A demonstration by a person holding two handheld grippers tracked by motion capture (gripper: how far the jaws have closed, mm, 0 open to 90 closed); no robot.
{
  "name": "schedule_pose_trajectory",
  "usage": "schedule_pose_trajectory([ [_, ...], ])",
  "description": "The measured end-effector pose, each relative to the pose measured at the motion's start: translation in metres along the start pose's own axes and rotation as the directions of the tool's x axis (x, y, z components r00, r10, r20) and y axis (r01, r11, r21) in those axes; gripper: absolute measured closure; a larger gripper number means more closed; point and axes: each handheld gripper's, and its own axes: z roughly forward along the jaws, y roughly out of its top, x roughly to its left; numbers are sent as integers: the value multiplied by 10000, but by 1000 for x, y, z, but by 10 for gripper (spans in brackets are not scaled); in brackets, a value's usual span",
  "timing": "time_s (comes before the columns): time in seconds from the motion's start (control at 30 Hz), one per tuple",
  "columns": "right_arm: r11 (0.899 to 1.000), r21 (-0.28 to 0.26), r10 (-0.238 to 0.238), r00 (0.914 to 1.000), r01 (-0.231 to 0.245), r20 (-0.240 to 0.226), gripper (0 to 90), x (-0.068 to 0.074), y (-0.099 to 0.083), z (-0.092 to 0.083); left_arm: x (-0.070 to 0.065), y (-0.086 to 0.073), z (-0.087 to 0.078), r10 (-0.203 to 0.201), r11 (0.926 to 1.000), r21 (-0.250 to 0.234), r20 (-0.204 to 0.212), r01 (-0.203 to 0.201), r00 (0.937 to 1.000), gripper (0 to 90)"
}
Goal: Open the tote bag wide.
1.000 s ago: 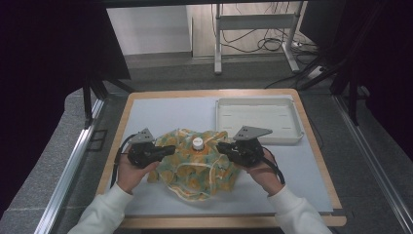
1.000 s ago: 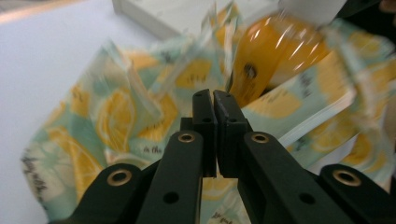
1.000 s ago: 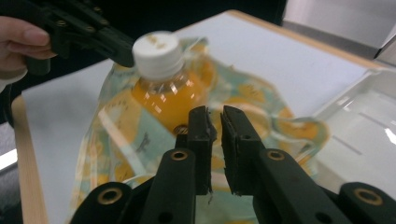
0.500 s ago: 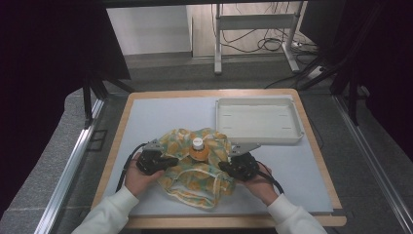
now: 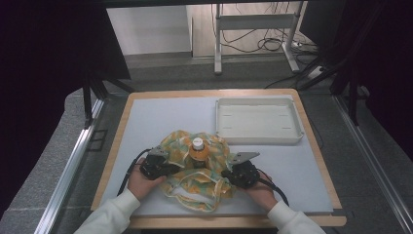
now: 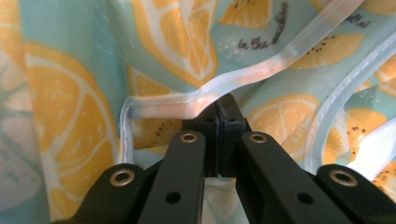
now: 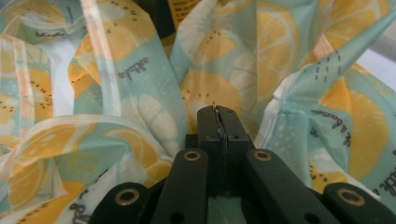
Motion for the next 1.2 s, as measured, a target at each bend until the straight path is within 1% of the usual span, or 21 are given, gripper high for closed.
schedule_pose_trajectory([
  [0.1, 9993, -380, 5, 10000, -3, 59, 887, -2, 8, -7, -4, 7, -16, -85, 9979, -647, -21, 83, 10000, 896],
  [0.17, 9961, -879, 40, 9999, -25, 166, 887, -5, 18, -16, -9, 14, -29, 98, 9938, -1104, -14, -99, 10000, 897],
  [0.2, 9913, -1317, 16, 9994, 28, 335, 887, -8, 32, -23, -11, 17, -34, 167, 9919, -1257, 14, -164, 9999, 898],
  [0.23, 9896, -1435, 21, 9994, 31, 357, 886, -10, 38, -24, -14, 25, -40, 324, 9895, -1408, -50, -328, 9995, 898],
  [0.27, 9896, -1435, 21, 9994, 31, 357, 886, -10, 38, -24, -14, 25, -40, 324, 9895, -1408, -50, -328, 9995, 897],
  [0.3, 9884, -1516, -26, 9992, 85, 391, 886, -12, 45, -24, -15, 29, -42, 379, 9887, -1447, -127, -393, 9992, 897],
  [0.37, 9881, -1534, -16, 9990, 84, 447, 885, -17, 57, -19, -14, 36, -41, 322, 9899, -1373, -163, -341, 9994, 897],
  [0.4, 9897, -1429, -22, 9979, 114, 641, 884, -22, 62, -13, -11, 39, -40, 322, 9909, -1300, -140, -337, 9994, 895],
  [0.43, 9910, -1310, 342, 9976, -261, 599, 884, -31, 65, -1, -7, 42, -36, 221, 9929, -1162, -136, -236, 9997, 892],
  [0.5, 9922, -1188, 444, 9969, -365, 648, 884, -34, 65, 4, 1, 45, -29, 39, 9958, -909, -292, -65, 9996, 891],
  [0.53, 9941, -1016, 459, 9957, -376, 805, 884, -36, 64, 9, 8, 44, -23, -178, 9967, -791, -267, 156, 9995, 891],
  [0.57, 9971, -657, 455, 9924, -382, 1144, 884, -40, 60, 19, 15, 43, -18, -436, 9968, -683, -135, 425, 9990, 894],
  [0.6, 9975, -574, 483, 9915, -416, 1208, 884, -40, 59, 21, 24, 40, -11, -704, 9959, -575, -45, 701, 9975, 896],
  [0.8, 9984, -203, 541, 9898, -519, 1317, 884, -43, 51, 29, 30, 32, 1, -903, 9958, -178, -72, 902, 9959, 899],
  [0.87, 9985, -214, 536, 9899, -513, 1316, 884, -42, 51, 29, 25, 32, -3, -796, 9964, -291, -79, 793, 9968, 898],
  [0.97, 9968, -704, 474, 9913, -389, 1227, 884, -37, 55, 16, 13, 36, -18, -335, 9972, -674, -170, 323, 9993, 900],
  [1.07, 9898, -1421, 253, 9940, -99, 1068, 884, -26, 64, -7, -6, 43, -40, 225, 9913, -1293, -180, -246, 9996, 900],
  [1.1, 9882, -1530, 52, 9959, 87, 904, 885, -16, 66, -16, -12, 47, -46, 391, 9891, -1412, -202, -416, 9990, 900],
  [1.13, 9882, -1530, 52, 9959, 87, 904, 885, -16, 66, -16, -15, 49, -49, 499, 9875, -1484, -238, -529, 9985, 900],
  [1.17, 9897, -1417, -111, 9966, 226, 811, 885, -7, 64, -20, -20, 55, -54, 693, 9851, -1557, -272, -727, 9972, 900],
  [1.2, 9897, -1417, -111, 9966, 226, 811, 885, -7, 64, -20, -20, 55, -54, 693, 9851, -1557, -272, -727, 9972, 900],
])
